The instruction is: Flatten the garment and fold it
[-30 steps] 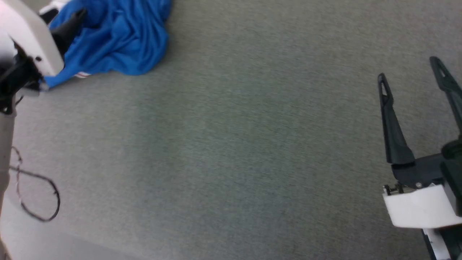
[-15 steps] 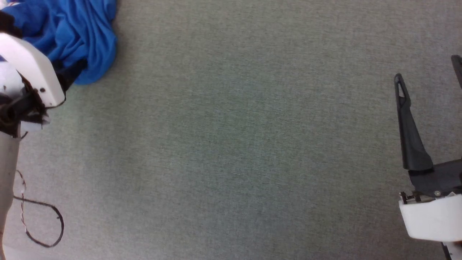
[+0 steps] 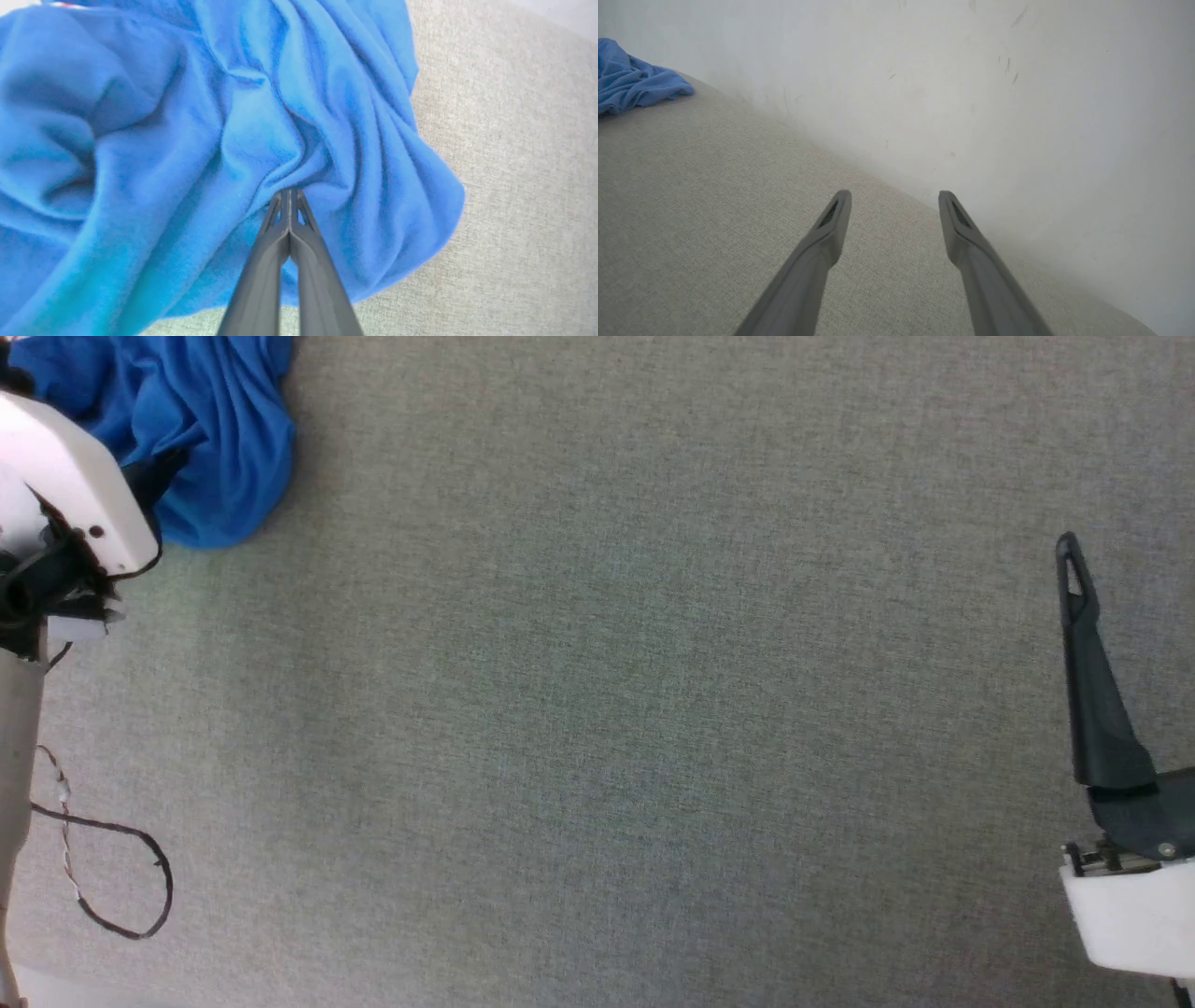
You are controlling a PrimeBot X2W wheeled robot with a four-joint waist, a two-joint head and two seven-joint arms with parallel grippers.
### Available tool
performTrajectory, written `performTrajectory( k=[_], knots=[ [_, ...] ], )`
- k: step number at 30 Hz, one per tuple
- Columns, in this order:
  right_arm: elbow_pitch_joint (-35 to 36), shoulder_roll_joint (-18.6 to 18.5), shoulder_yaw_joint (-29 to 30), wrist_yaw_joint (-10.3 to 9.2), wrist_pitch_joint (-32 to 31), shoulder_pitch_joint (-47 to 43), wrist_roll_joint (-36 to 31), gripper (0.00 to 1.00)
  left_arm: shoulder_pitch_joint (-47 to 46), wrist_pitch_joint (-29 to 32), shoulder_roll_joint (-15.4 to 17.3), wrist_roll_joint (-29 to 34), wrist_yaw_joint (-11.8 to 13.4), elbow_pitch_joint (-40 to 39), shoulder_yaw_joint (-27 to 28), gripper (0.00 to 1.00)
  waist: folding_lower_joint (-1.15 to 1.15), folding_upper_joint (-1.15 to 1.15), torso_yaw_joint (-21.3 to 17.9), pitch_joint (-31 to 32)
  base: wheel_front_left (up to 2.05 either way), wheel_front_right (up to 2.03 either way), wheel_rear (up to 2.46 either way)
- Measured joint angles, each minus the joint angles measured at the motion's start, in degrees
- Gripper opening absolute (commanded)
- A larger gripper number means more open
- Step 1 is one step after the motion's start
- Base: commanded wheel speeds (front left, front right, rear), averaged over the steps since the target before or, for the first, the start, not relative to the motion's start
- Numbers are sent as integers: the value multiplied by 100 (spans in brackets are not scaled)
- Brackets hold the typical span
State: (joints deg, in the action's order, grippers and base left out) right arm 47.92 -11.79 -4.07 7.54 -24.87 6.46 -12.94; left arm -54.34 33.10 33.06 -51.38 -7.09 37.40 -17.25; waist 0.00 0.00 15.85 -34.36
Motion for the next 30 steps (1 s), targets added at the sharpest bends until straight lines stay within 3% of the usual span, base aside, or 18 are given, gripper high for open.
performTrajectory(
  k=[15,22,23,24,30],
  knots=[
    [-532,381,26,1,603,39,145,100,-220,-371,321,-141,0,-333,227,0,0,0,-139,528,0,0,0],
    [-929,645,53,0,1027,43,216,100,-388,-916,413,-37,16,-671,400,0,-1,0,-122,901,0,0,0],
    [-989,675,60,0,1083,43,233,100,-390,-992,411,-34,32,-699,414,36,-1,0,-118,957,0,0,0],
    [-1048,702,77,0,1137,41,248,100,-390,-1082,408,0,38,-725,417,100,0,0,-114,1018,0,0,0],
    [-1308,835,177,0,1404,-2,386,100,-369,-1859,387,240,69,-1029,490,100,-1,0,-88,1448,0,0,0]
  ],
)
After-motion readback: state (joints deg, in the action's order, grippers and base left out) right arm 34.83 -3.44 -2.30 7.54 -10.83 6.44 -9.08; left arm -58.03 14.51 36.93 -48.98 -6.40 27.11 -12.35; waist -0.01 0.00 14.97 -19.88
